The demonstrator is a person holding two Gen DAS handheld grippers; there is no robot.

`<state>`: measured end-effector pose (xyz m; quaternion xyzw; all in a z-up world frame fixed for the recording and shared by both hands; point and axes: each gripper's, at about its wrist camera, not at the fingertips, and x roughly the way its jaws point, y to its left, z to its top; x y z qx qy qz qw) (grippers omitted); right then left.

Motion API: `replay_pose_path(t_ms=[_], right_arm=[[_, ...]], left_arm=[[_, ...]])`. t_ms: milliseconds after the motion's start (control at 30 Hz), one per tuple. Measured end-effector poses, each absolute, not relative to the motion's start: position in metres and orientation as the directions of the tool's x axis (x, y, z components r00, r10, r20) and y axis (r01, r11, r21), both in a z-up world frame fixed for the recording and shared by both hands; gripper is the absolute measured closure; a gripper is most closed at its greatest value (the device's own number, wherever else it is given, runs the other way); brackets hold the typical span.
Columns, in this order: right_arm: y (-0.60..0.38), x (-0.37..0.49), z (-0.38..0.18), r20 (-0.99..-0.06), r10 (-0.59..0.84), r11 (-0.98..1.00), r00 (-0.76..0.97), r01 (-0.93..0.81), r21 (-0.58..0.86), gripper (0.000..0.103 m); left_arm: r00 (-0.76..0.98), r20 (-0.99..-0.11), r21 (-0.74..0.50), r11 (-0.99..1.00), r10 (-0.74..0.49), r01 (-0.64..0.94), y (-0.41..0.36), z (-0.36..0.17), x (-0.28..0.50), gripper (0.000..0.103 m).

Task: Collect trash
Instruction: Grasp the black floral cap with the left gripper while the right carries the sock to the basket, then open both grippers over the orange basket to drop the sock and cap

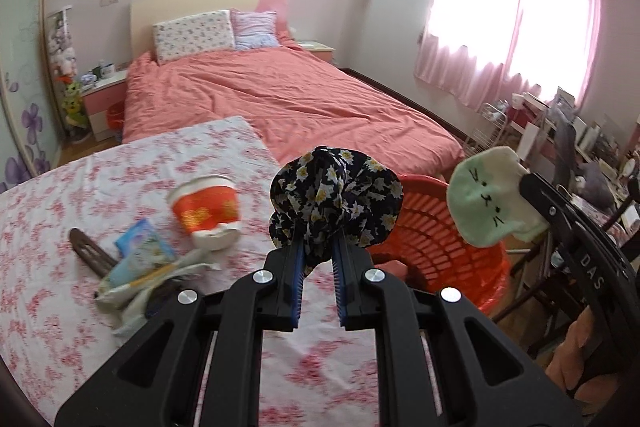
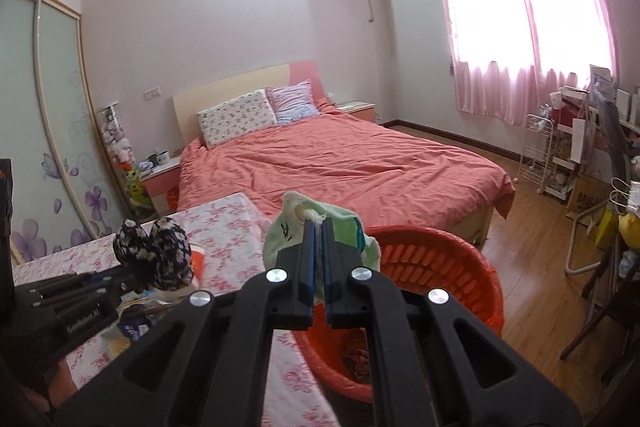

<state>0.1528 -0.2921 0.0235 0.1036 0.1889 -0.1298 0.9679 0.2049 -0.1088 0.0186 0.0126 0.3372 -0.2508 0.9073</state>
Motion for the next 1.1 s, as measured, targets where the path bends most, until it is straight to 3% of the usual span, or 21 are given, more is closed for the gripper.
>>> replay_pose_path(t_ms=[933, 1000, 1067, 1100], right_arm=[[-0.389, 0.17, -0.023, -0.461, -0.237, 0.882, 0.855, 0.388, 0.267, 0.095], [-0.399, 0.177, -0.03, -0.475, -0.226, 0.876, 0.85, 0.391, 0.282, 0.093], [-0.403, 0.182, -0.035, -0.489, -0.216, 0.871, 0.845, 0.393, 0.294, 0.075], [-0.405, 0.184, -0.038, -0.495, -0.217, 0.868, 0.841, 0.399, 0.297, 0.071]], left_arm=[[0.481, -0.697, -0.162, 0.77, -0.532, 0.618, -0.231, -0.021, 0.211, 0.089], [0.471, -0.713, -0.155, 0.772, -0.52, 0.617, -0.237, -0.028, 0.213, 0.079], [0.463, -0.73, -0.15, 0.779, -0.502, 0.608, -0.239, -0.035, 0.216, 0.06], [0.461, -0.736, -0.148, 0.783, -0.495, 0.604, -0.238, -0.038, 0.217, 0.058]])
